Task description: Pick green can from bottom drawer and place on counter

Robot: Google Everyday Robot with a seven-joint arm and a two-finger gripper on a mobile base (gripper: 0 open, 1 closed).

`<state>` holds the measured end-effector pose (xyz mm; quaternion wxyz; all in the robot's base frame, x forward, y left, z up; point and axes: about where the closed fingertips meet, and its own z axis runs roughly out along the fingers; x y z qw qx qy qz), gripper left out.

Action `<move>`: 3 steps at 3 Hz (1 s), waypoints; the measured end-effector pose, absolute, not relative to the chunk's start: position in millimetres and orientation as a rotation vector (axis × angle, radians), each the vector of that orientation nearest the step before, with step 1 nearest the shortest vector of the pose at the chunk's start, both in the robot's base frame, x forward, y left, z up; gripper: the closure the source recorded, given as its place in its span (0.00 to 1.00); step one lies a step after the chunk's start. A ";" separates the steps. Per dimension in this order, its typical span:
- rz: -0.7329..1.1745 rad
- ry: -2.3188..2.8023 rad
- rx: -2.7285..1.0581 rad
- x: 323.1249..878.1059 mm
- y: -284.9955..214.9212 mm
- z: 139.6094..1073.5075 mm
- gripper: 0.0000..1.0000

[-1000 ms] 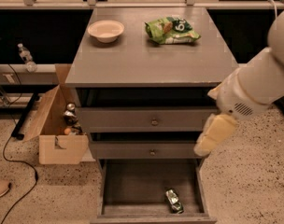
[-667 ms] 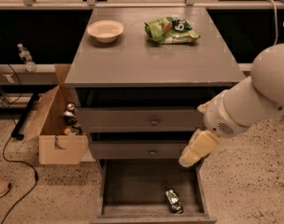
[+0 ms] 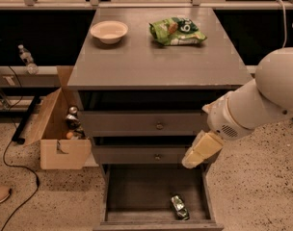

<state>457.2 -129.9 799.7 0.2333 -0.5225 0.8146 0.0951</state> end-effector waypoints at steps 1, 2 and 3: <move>0.340 2.243 -1.399 458.1 -146.3 775.7 0.00; 0.446 2.249 -1.380 451.2 -169.0 717.0 0.00; 0.458 2.271 -1.347 446.4 -184.6 669.1 0.00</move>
Offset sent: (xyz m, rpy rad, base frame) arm -0.0098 -0.0583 -0.1273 0.1709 0.1165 0.0065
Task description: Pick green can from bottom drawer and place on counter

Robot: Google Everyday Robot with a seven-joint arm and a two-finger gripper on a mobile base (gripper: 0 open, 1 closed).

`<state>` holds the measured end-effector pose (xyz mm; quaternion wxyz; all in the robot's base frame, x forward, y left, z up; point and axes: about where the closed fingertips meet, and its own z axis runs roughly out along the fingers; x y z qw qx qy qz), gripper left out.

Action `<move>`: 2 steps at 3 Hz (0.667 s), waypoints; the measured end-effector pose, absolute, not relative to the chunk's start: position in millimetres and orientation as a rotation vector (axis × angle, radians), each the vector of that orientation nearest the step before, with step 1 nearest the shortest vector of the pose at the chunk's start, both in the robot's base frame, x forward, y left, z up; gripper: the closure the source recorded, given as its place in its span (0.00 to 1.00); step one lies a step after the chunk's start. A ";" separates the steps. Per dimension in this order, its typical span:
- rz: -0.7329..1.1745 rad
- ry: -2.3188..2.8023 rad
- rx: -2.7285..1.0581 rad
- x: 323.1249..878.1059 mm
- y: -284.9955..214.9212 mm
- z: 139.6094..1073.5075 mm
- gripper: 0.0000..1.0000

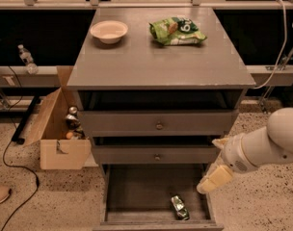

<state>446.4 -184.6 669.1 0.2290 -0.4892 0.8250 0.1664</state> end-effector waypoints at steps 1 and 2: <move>0.463 2.283 -1.261 441.1 -202.4 603.1 0.00; 0.508 2.281 -1.180 439.1 -211.9 554.0 0.00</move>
Offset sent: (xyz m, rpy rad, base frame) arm -0.0061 -0.0434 -0.1577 0.1343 -0.0191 -0.1630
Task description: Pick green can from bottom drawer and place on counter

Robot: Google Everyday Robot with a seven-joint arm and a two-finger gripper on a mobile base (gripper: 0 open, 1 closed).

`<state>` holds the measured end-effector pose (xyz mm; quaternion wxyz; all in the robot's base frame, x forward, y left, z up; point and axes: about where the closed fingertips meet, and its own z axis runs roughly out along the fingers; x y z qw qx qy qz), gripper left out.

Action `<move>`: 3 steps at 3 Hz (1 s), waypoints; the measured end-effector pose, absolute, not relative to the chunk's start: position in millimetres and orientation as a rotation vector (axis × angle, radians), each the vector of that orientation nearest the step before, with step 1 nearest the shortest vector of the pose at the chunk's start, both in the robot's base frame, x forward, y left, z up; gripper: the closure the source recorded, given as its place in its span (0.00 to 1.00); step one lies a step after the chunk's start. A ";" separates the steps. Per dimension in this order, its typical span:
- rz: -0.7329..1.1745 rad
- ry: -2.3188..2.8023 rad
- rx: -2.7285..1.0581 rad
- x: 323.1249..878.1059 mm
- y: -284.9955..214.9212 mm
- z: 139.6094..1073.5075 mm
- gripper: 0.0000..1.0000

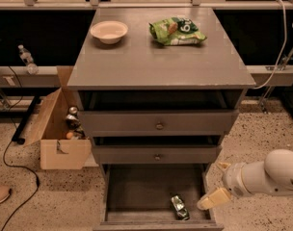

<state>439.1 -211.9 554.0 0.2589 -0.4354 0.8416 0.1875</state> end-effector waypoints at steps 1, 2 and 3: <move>0.525 2.280 -1.181 439.2 -210.5 549.3 0.00; 0.569 2.266 -1.203 445.9 -204.0 510.5 0.00; 0.641 2.249 -1.222 450.8 -193.6 452.9 0.00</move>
Offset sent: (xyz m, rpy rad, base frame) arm 0.0101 0.0174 -0.1133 0.0857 0.0691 0.0609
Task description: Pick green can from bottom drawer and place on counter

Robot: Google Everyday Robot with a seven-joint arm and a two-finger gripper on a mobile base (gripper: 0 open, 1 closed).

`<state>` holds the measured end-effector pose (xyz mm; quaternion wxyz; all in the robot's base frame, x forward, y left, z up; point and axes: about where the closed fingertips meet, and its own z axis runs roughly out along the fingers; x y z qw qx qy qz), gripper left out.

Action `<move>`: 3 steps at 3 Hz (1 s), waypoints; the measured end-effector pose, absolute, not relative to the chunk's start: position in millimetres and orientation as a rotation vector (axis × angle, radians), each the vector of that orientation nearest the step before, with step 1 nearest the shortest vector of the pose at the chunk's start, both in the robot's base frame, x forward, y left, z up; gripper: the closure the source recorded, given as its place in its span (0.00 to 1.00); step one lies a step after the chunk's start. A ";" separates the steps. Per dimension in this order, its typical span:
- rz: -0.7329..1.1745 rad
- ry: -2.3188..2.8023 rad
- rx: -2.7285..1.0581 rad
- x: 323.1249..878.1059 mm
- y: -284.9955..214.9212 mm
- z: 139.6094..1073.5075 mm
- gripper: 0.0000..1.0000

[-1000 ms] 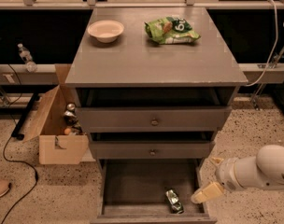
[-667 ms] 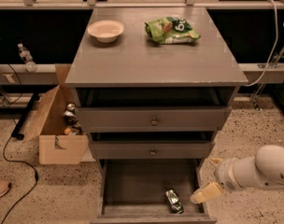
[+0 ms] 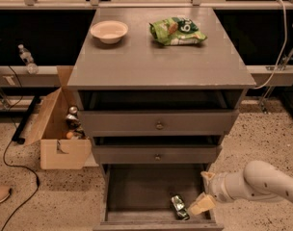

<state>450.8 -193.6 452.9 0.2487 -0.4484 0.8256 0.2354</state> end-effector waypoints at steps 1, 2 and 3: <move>0.694 2.271 -1.213 449.6 -182.1 396.5 0.00; 0.701 2.318 -1.213 448.6 -172.5 344.5 0.00; 0.690 2.368 -1.185 452.4 -170.0 306.3 0.00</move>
Offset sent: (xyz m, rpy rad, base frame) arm 0.0009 0.0296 -0.1700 -0.0357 0.1202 -0.0189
